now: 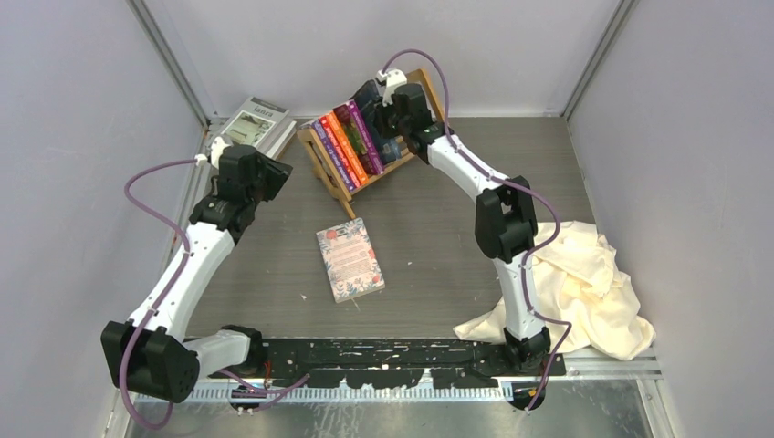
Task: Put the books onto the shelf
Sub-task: Place the book on the shelf.
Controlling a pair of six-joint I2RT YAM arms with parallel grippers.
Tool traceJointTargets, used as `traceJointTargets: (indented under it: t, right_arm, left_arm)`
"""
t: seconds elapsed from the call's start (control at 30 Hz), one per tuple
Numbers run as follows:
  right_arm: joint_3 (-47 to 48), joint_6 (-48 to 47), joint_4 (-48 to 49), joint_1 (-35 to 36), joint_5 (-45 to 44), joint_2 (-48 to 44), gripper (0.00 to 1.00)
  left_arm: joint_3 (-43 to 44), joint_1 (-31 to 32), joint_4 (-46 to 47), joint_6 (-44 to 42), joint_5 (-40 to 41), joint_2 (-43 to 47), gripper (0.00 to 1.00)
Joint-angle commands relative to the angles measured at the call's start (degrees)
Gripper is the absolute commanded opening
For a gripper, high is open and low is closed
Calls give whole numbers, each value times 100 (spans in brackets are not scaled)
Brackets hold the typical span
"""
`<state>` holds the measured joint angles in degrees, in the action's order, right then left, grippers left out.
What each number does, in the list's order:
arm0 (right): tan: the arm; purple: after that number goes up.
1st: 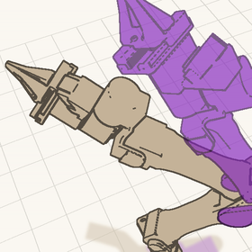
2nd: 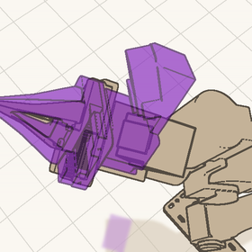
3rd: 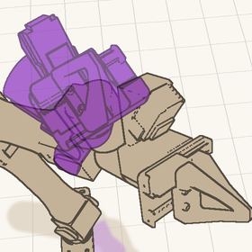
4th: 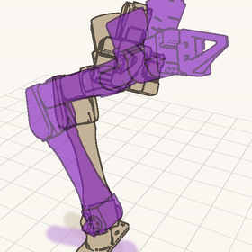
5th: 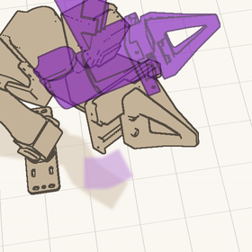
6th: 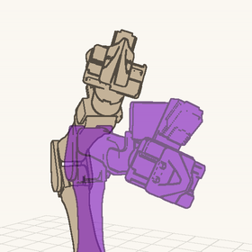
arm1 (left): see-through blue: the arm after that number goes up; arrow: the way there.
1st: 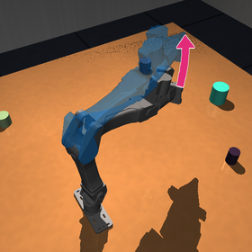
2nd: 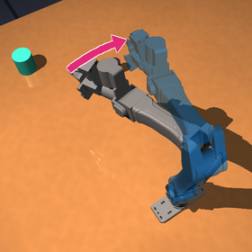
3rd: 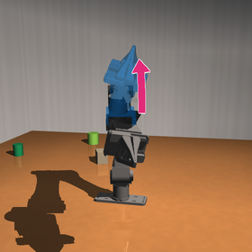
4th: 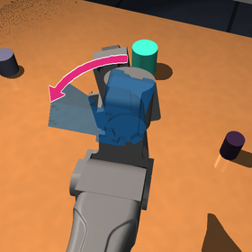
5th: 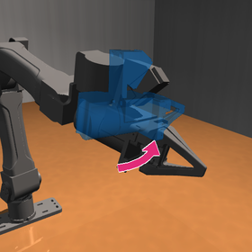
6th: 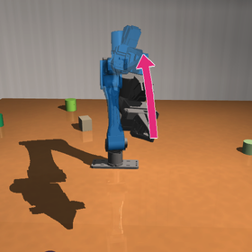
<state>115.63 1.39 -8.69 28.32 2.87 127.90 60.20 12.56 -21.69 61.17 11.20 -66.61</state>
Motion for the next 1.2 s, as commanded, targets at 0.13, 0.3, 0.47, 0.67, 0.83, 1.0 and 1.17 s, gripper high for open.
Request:
traceJointTargets:
  t: [0.13,0.3,0.47,0.67,0.83,1.0,1.17]
  right_arm:
    - [-703,-103,1628,39,228,-892,1]
    - [-988,-331,2174,97,130,-1031,1]
    - [-1040,-398,2384,125,84,-1098,1]
    - [-964,-411,2500,146,65,-1123,1]
    - [-1009,-427,2657,147,14,-1136,1]
    - [-988,-452,2820,156,-36,-1125,1]
    - [-827,-520,2829,162,-20,-1064,1]
  left_arm:
    - [176,-42,85,-3,-83,216,34]
    - [202,-41,69,-61,-74,188,33]
    - [217,-37,66,-91,-51,158,33]
    - [348,-42,42,-153,-13,79,33]
    - [381,-40,72,-159,5,30,33]
    - [395,-42,88,-183,0,-12,33]
    - [383,-42,92,-212,5,16,32]
